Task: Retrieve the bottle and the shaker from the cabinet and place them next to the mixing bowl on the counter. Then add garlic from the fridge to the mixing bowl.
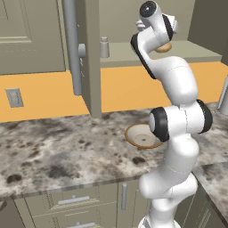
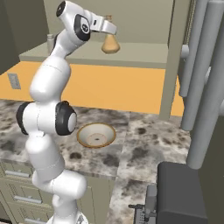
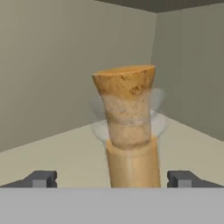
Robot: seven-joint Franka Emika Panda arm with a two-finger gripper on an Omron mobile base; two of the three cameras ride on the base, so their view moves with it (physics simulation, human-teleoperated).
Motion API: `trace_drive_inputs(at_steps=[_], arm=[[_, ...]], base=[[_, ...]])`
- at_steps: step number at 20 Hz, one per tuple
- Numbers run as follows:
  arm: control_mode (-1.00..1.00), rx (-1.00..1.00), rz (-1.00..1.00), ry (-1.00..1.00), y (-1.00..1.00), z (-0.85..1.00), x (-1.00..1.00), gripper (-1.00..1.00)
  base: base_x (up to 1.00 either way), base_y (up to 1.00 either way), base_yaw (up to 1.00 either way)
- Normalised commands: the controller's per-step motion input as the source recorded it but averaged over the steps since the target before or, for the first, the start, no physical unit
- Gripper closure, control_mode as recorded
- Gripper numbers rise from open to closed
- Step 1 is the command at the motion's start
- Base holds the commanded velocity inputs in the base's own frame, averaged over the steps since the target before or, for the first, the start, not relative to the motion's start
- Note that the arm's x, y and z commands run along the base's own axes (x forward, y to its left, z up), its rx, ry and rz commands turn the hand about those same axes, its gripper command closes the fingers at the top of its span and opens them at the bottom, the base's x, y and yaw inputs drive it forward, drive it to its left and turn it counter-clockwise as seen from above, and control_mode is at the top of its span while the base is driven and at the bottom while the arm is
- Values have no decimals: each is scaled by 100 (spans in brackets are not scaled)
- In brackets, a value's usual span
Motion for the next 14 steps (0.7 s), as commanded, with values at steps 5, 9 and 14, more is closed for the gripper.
trace_drive_inputs(at_steps=[5,9,14], arm=[[-100,-3,0,0,-11,5,47,100],[-100,-1,0,0,-26,1,14,100],[-100,0,-11,0,-48,0,-25,100]], base=[[0,0,0],[0,0,0],[0,0,0]])
